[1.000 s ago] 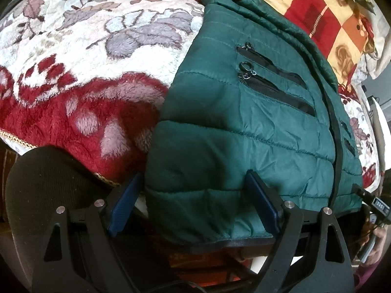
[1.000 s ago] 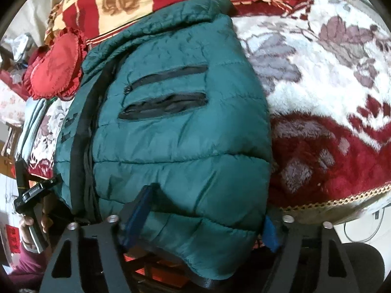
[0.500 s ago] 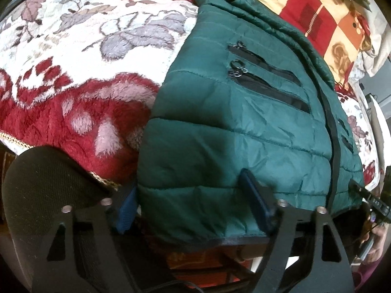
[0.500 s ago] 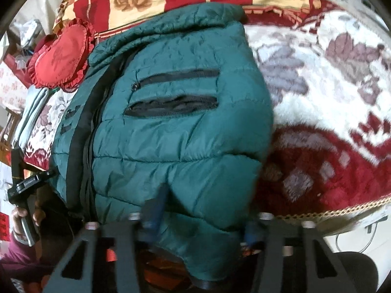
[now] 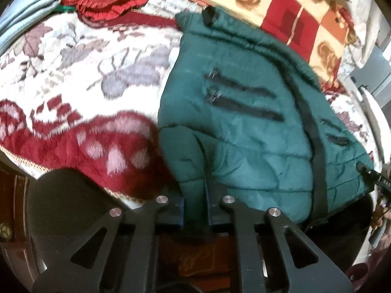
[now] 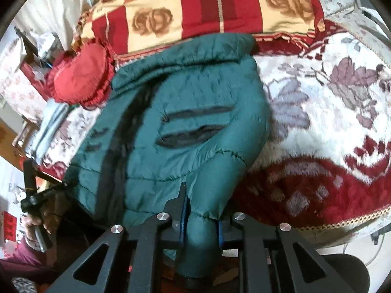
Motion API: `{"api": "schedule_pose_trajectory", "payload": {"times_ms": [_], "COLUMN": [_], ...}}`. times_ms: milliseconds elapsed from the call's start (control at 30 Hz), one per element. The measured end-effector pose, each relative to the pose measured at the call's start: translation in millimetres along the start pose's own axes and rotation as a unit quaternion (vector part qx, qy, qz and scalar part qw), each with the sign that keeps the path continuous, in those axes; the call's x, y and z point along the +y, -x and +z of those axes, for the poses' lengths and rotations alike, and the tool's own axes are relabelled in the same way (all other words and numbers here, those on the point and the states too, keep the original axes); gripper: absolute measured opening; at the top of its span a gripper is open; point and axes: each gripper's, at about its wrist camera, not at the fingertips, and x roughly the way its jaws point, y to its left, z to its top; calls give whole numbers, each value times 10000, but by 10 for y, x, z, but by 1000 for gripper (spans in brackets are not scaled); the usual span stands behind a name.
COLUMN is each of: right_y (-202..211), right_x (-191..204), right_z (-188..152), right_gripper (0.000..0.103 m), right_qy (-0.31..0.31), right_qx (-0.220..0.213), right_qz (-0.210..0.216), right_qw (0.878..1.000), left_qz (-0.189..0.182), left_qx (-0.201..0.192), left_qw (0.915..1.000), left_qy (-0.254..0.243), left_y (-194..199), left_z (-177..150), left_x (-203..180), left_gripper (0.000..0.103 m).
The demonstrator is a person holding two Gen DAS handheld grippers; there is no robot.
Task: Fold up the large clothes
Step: 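Lift the hem with both grippers and fold it toward the collar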
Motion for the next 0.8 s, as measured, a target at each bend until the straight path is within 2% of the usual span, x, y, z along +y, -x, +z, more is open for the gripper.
{"api": "schedule_pose_trajectory", "payload": {"times_ms": [167,367,633,800], "right_y": [214,353,371,269], "right_x": [89,207,215,164], "right_z": [228,545,1064,1417], "right_gripper": [16,16,16,15], "right_qy": [85,157,3,-67], "right_qx": [-411,-863,-1309,-1370], "right_qz": [64,79,35,-186], "right_qw": [9991,9961,9914,9904], "left_qz": [-278,-384,-321,-220], "left_qx": [-434,-815,-1198,-1333], "left_qw": [9986,9957,9919,9904], "left_qy": [122,200,275,291], "left_y": [310,482,580,561], "left_z": [266,649,1101,1443], "left_x": [20,-12,-126,-186], "left_gripper": [11,11,11,11]}}
